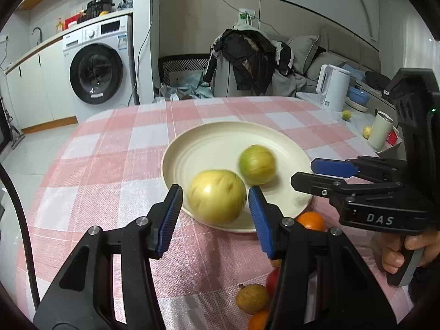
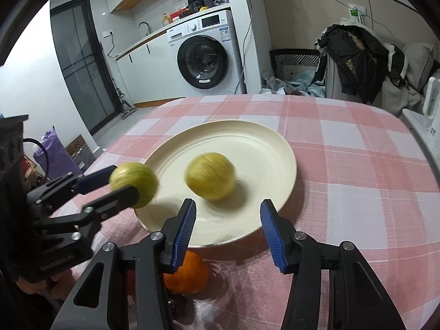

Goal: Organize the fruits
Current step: 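Carry the yellow grapefruit onto the plate with the left tool while the right tool places the green citrus, then open both tools and pull them back from the plate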

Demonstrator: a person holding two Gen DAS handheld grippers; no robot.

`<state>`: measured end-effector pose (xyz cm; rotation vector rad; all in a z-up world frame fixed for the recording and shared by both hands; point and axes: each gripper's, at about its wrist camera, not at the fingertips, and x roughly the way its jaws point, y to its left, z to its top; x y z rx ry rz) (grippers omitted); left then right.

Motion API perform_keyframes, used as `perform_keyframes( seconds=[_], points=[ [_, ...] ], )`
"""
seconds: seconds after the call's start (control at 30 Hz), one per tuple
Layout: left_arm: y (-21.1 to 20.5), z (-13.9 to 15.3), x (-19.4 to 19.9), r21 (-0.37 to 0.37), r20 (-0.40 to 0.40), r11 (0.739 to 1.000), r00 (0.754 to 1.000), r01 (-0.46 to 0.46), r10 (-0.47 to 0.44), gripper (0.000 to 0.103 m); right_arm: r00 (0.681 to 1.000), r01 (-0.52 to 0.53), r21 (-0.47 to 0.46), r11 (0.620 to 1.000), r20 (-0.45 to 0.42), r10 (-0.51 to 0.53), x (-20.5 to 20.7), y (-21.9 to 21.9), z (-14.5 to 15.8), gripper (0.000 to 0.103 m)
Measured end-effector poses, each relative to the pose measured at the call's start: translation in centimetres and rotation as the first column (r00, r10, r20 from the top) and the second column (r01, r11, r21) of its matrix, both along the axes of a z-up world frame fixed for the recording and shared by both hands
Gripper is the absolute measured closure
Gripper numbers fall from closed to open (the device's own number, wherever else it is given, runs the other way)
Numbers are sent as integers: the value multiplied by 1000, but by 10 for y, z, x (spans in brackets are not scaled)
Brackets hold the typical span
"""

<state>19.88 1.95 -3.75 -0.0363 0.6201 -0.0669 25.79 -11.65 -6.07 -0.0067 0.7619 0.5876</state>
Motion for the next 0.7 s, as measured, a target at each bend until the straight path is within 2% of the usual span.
perform_keyframes(
  seconds=[0.07,0.1,0.17,0.27,0.33,0.43,0.53,0.6,0.7],
  points=[
    [-2,5,-7,3,14,1000,1000,4,-4,54,1000,9,-9,1000,10,-9,-3,-1,3,46],
    [-2,8,-11,8,22,1000,1000,4,-4,50,1000,11,-9,1000,17,-11,-5,-2,5,43],
    [-2,11,-19,15,34,1000,999,3,-4,42,999,14,-3,1000,33,-13,-10,-5,10,28],
    [-2,17,-35,20,54,1000,999,-1,0,28,999,8,-3,1000,52,-8,-16,-7,16,12],
    [0,22,-46,20,70,1000,998,-6,5,22,998,7,-11,1000,64,-6,-21,-6,19,9],
    [3,29,-64,15,90,1000,996,-11,10,20,996,17,-33,999,91,-14,-28,-6,24,2],
    [7,35,-80,6,96,1000,995,-23,22,15,993,10,-38,999,117,-5,-36,-6,27,0],
    [9,37,-90,0,95,999,995,-34,34,1,991,6,-44,999,132,0,-42,-6,30,0],
    [13,41,-104,-8,107,999,993,-50,51,0,988,5,-50,999,157,3,-51,-6,34,0]
  ],
)
